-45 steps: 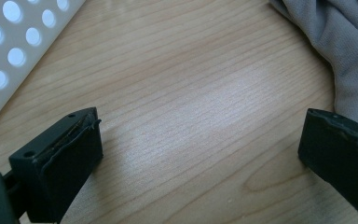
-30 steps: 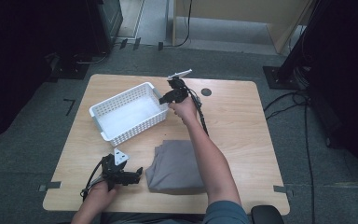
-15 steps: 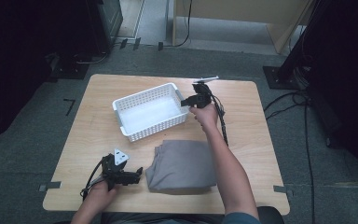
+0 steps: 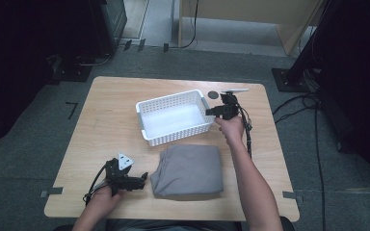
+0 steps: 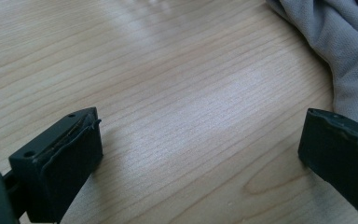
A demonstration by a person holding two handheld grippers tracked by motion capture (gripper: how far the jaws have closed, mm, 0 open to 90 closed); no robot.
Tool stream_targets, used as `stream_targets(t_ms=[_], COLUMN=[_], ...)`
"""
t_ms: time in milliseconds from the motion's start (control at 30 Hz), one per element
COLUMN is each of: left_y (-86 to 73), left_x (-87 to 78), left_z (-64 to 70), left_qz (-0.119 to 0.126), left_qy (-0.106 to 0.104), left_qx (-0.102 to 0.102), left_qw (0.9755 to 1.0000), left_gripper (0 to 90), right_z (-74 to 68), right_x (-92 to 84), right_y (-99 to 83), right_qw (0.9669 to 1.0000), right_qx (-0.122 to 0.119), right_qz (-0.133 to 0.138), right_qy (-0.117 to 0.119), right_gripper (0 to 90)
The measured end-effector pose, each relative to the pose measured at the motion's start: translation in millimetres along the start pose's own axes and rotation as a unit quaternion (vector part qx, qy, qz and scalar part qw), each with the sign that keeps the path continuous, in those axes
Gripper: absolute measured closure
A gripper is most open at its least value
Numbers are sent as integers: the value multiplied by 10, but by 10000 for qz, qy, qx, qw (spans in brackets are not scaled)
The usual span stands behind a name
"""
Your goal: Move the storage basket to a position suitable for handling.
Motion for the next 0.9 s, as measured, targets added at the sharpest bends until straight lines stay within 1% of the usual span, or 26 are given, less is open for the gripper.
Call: stream_targets(t_ms=[67,133,167,300,400,533,567,600,733,800,833,867,900], left_y=[2,3,3,4,4,4,4,4,4,4,4,4,5], left_x=[2,3,3,4,4,4,4,4,5,4,5,4,4], left_z=[1,2,1,1,1,2,2,1,2,1,1,2,1], left_qz=[-1,0,-4,-5,-4,-4,-3,-4,-2,-4,-2,-4,-5], left_qy=[-4,-4,-5,-9,-8,-9,-8,-9,-7,-9,-9,-8,-9], left_qx=[-1,-1,5,10,10,9,8,9,9,13,12,8,12], left_qw=[10000,10000,10000,10000,10000,10000,10000,10000,10000,10000,10000,10000,10000], left_gripper=[0,0,0,0,0,0,0,0,0,0,0,0,0], right_z=[17,21,15,-28,-69,-165,-242,-242,-400,-467,-536,-536,-572], right_x=[-23,-58,-84,-222,-326,-458,-500,-500,-504,-481,-445,-445,-421], right_y=[-15,-13,-7,12,0,-51,-102,-102,-246,-322,-402,-402,-441], right_qw=[10000,10000,9999,9996,9995,9989,9982,9982,9966,9957,9947,9947,9939], right_qx=[38,28,33,-115,-192,-329,-426,-426,-648,-716,-776,-776,-839], right_qz=[21,82,121,245,229,222,223,223,102,56,-13,-13,-64], right_qy=[25,45,67,70,92,242,358,358,497,592,674,674,710], right_gripper=[739,687,681,679,683,713,733,733,777,804,826,826,834])
Point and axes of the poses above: each handheld gripper's, and its own axes: x roughly forward along the jaws, y roughly out of its top, z roughly to its right, the point moved 4 cm from there along x, roughly forward along the jaws, and after that the axes turned 3 degrees about x, right-handed, at the moved point
